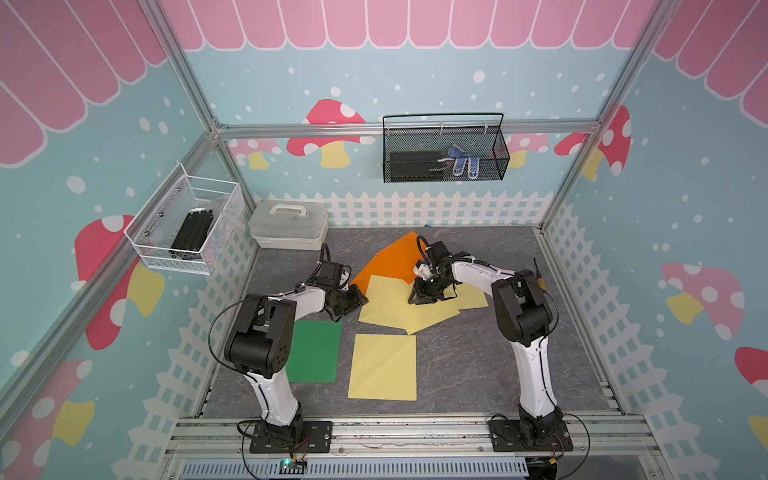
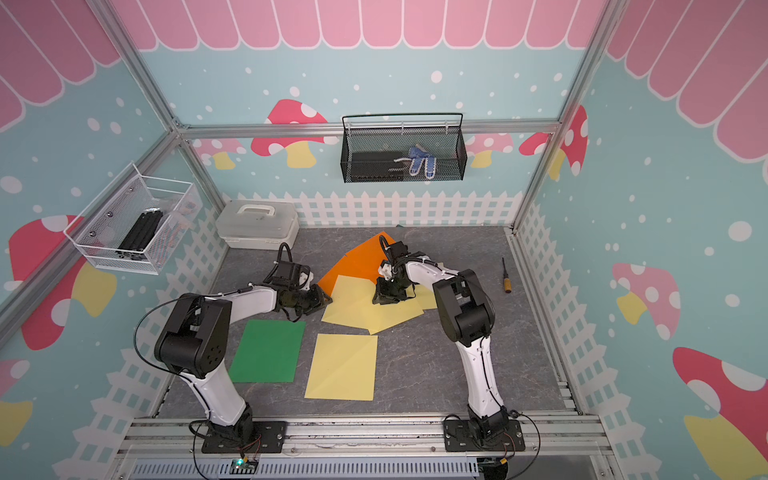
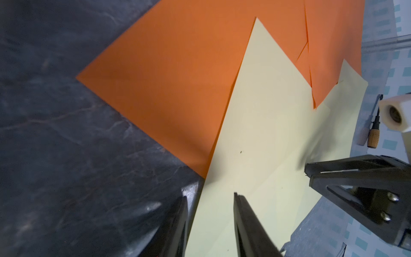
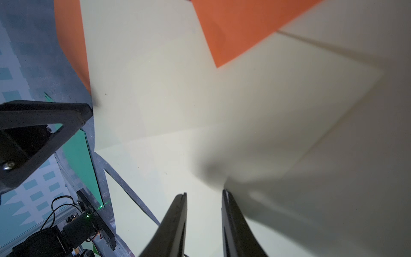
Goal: Sort the scattered colored papers by color
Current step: Pick up the colored paper from the center of the board.
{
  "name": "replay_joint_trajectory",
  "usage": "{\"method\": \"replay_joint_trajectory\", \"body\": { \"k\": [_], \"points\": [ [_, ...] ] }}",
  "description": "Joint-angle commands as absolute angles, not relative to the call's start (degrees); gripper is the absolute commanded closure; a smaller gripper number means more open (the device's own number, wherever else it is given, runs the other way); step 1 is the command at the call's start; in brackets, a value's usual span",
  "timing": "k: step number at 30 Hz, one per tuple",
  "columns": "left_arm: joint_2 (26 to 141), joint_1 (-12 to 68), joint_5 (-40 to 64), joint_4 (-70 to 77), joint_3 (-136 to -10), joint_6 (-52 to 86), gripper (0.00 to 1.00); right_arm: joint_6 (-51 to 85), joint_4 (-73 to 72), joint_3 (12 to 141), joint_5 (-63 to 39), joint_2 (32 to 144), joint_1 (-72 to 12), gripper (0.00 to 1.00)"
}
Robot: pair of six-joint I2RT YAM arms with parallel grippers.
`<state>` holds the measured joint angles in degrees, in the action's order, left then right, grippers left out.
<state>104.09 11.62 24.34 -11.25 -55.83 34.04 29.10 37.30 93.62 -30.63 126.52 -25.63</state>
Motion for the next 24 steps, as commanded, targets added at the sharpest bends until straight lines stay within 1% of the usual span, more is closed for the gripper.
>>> {"method": "replay_joint_trajectory", "body": {
  "k": [1, 7, 14, 20, 24],
  "points": [
    [105.0, 12.1, 25.1, -13.4, -53.1, 33.6, 0.62, 28.2, 39.4, 94.1, -29.2, 129.5, -26.1, 0.7],
    [104.3, 12.3, 26.6, -12.1, -53.1, 34.4, 0.63, 28.3, 39.3, 94.2, -29.4, 129.6, -26.1, 0.7],
    [102.6, 12.1, 28.0, -10.8, -52.8, 34.7, 0.71, 28.1, 39.4, 93.9, -29.5, 129.3, -26.1, 0.7],
    [101.4, 11.8, 32.0, -6.7, -52.3, 35.5, 0.72, 28.0, 39.3, 93.9, -29.5, 129.3, -26.1, 0.7],
    [100.9, 11.6, 36.4, -0.7, -51.3, 37.5, 0.71, 27.9, 39.4, 93.8, -29.5, 129.4, -26.1, 0.71]
  ]
}}
